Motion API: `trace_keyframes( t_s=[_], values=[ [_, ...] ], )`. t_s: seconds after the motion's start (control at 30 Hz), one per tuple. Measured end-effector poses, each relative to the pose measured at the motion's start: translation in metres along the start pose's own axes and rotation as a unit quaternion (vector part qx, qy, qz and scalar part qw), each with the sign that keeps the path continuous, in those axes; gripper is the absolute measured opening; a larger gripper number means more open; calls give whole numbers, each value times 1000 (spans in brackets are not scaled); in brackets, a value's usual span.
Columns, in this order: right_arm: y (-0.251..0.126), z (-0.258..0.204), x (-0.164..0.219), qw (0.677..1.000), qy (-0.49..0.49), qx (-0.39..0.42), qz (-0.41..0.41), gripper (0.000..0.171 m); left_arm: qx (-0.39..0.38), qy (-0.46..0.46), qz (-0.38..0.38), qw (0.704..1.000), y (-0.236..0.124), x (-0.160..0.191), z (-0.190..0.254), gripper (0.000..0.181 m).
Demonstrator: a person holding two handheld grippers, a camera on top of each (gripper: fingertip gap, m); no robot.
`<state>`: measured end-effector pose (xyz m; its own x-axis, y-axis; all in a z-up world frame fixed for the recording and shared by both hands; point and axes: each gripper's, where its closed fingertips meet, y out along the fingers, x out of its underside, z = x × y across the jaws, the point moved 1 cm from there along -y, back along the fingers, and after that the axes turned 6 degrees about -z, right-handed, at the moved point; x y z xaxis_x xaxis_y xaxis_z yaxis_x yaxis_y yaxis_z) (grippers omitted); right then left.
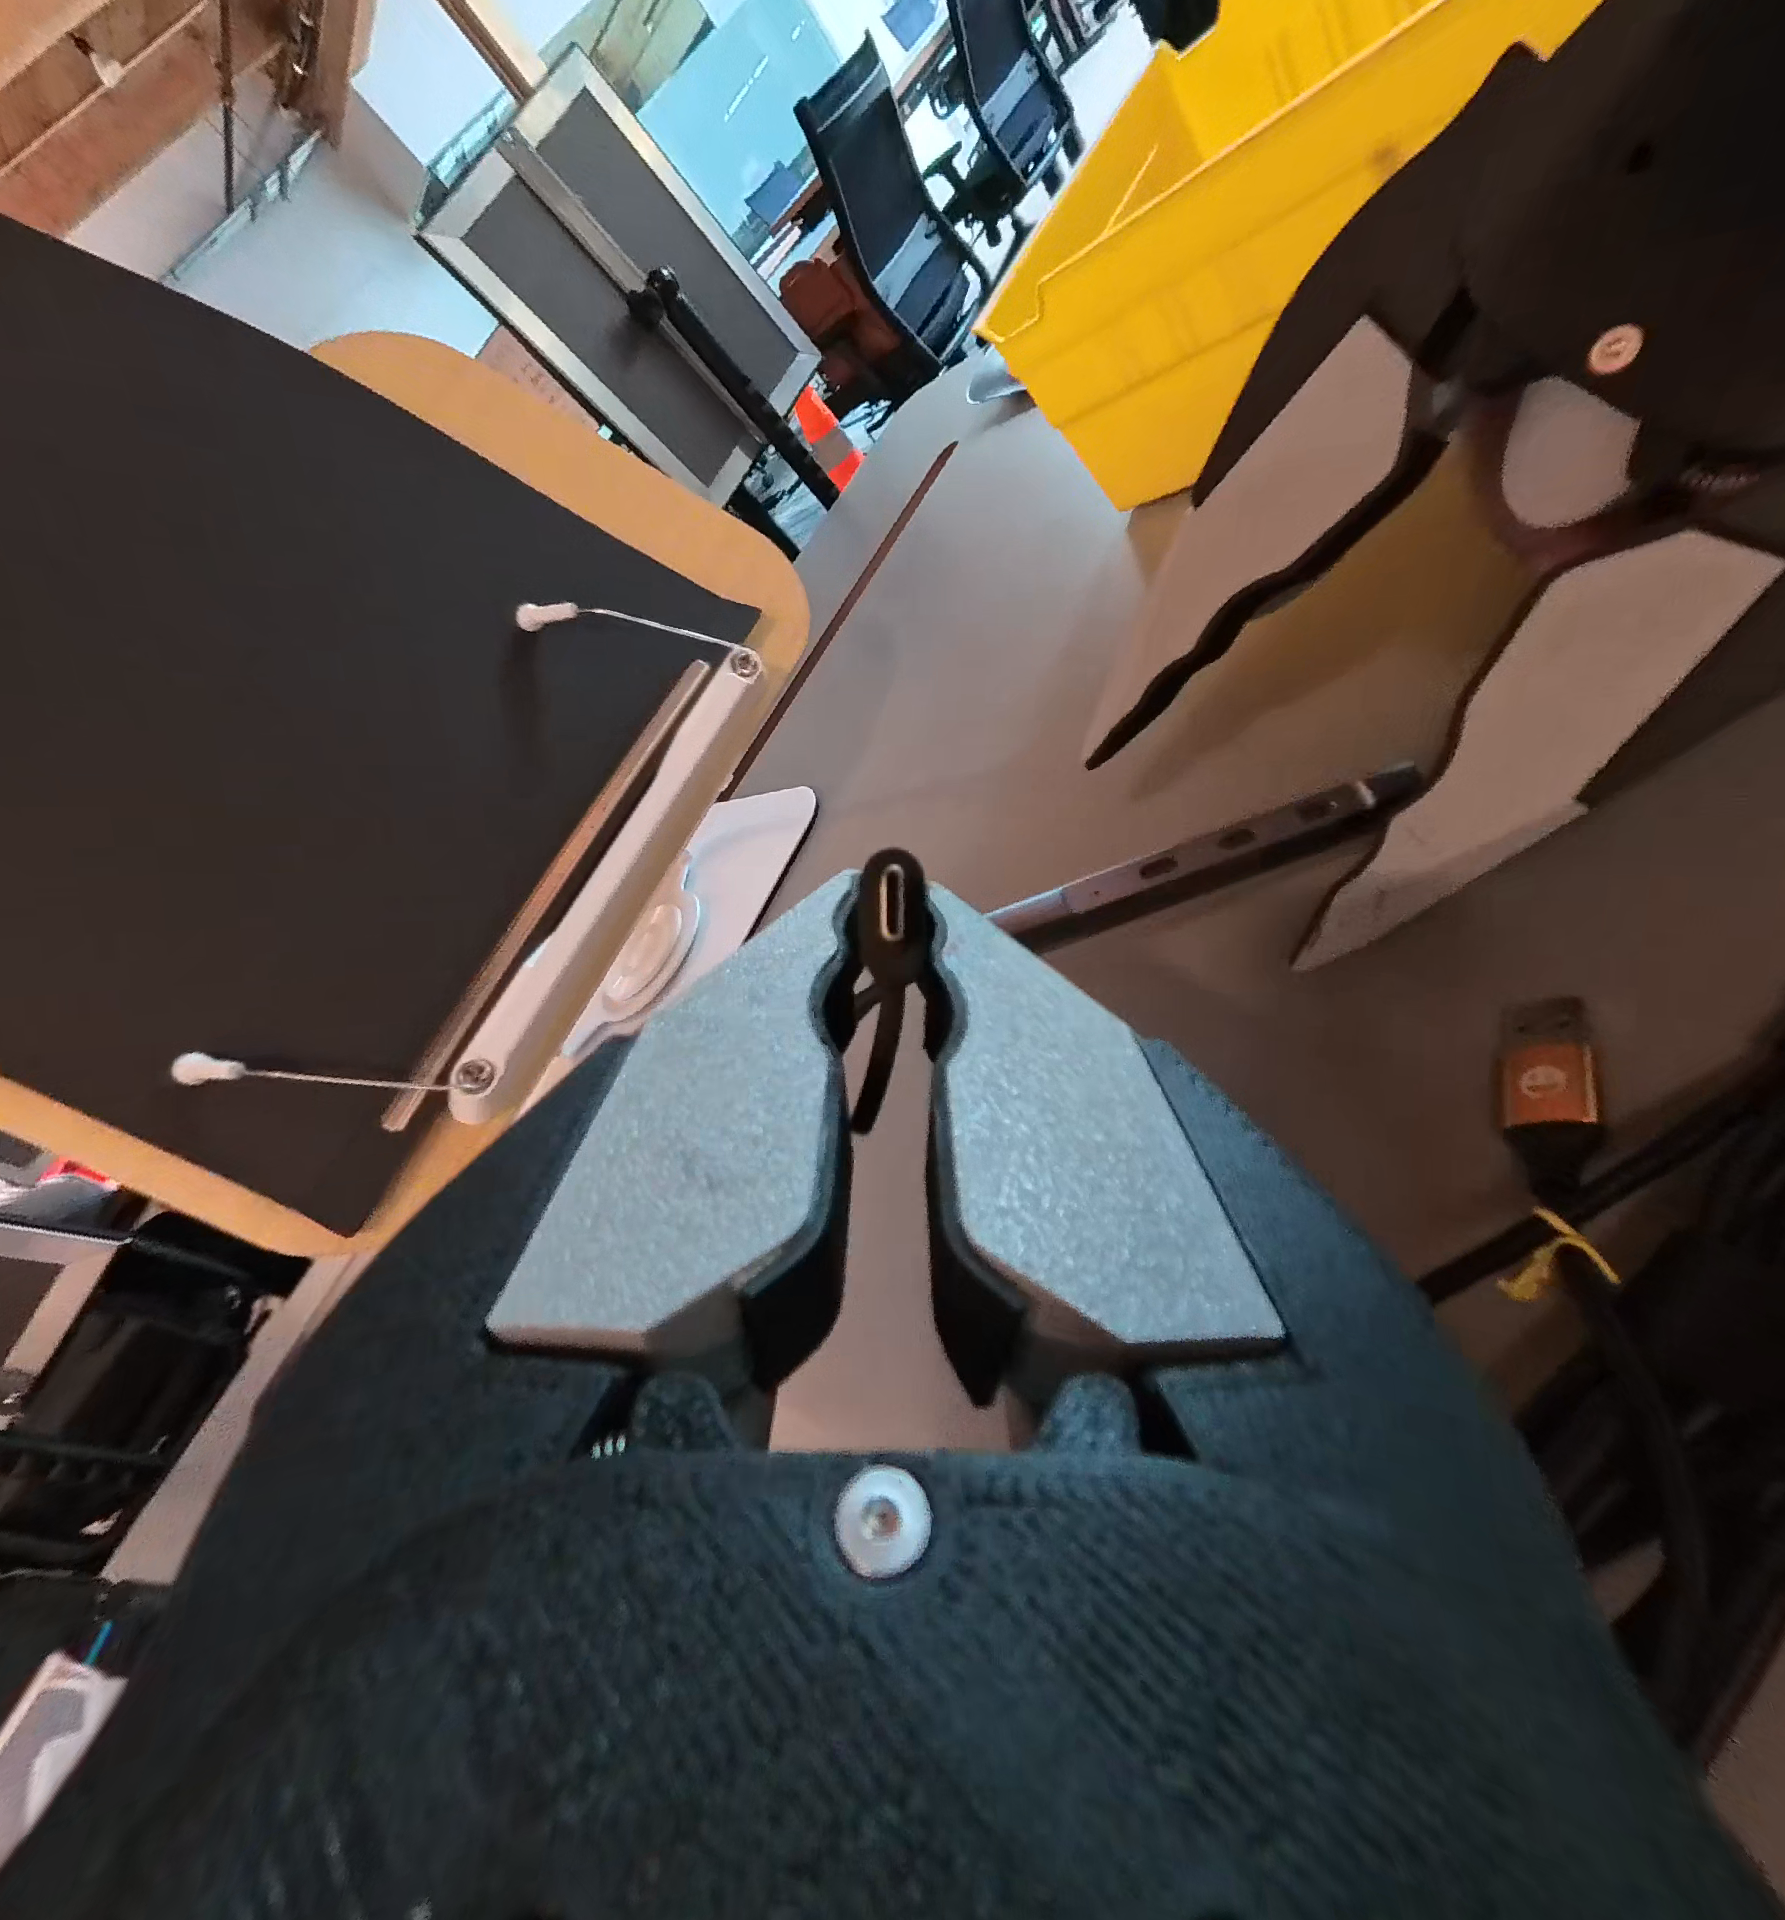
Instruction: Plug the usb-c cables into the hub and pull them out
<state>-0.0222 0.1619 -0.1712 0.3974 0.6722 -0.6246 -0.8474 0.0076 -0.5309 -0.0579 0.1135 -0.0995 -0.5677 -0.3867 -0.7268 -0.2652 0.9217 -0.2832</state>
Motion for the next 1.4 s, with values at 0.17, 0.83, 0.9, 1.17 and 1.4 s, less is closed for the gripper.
trace_keyframes(
  t_s=[0.17, 0.83, 0.9, 1.17, 1.4],
  values=[
    [-3, -8, -11, 999, 27, -32, 27, 71, 25, -40, 18, 999, -4, -8, 5, 5],
    [-19, 38, 5, 998, 27, 59, 23, 6, 107, -196, 129, 966, -40, -16, -27, 32],
    [-23, 31, -6, 998, 16, 42, 52, 6, 104, -163, 98, 976, -33, -5, -20, 41],
    [-26, 23, -13, 997, -17, 36, 68, 6, 104, -32, 46, 993, -20, 9, 16, 59],
    [-52, 40, -31, 986, 46, 35, 155, 6, 114, -51, 26, 992, -17, 19, 13, 70]
  ],
)
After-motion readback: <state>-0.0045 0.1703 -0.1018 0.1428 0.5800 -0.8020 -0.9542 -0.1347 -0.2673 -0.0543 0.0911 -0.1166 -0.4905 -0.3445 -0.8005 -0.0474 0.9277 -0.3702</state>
